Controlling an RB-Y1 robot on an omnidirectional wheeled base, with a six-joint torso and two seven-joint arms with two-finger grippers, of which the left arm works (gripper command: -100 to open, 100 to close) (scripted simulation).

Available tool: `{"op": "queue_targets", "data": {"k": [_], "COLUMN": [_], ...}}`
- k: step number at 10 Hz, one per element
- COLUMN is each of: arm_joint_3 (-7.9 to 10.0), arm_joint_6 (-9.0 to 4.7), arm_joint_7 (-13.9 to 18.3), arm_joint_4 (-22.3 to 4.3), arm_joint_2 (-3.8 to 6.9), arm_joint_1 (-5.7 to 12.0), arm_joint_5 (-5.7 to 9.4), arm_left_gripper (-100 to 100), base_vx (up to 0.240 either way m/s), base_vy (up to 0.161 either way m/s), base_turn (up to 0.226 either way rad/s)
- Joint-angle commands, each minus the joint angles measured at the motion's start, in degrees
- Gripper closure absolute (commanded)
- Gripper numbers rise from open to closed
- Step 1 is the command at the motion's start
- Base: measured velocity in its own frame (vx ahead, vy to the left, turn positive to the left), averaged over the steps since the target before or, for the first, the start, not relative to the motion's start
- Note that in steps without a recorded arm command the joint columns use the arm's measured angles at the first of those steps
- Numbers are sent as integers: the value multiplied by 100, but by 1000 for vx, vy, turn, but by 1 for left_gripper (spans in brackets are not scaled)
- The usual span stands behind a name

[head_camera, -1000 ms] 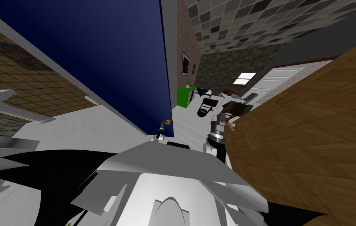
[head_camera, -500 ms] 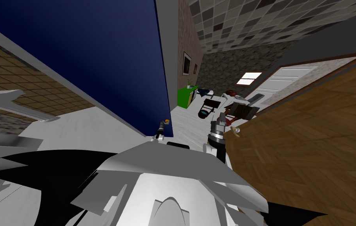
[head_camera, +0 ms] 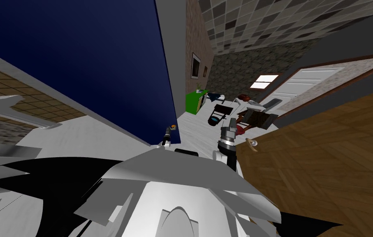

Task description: Push the door open

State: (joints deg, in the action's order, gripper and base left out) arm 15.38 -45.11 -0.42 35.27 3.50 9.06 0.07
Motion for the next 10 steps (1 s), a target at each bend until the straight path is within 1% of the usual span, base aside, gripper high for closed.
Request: {"op": "queue_targets", "data": {"k": [1,2,4,5,6,7,8,10], "arm_joint_3": [121,176,176,292,292,382,412,536], "arm_joint_6": [-80,-79,-79,-77,-77,-76,-75,-73], "arm_joint_7": [-40,-59,-59,-98,-98,-129,-140,-182], "arm_joint_4": [-48,-48,-48,-49,-49,-49,-49,-50], "arm_joint_2": [89,110,110,147,147,169,174,191], "arm_joint_1": [37,34,34,30,30,26,25,20], "arm_joint_5": [62,95,95,161,161,214,231,303], "arm_left_gripper": [100,100,100,100,100,100,100,100], "base_vx": [194,198,88,118,138,166,193,192], "base_vy": [-65,-67,-9,-34,-48,-39,-34,-52], "base_turn": [47,60,12,34,53,59,50,48]}}
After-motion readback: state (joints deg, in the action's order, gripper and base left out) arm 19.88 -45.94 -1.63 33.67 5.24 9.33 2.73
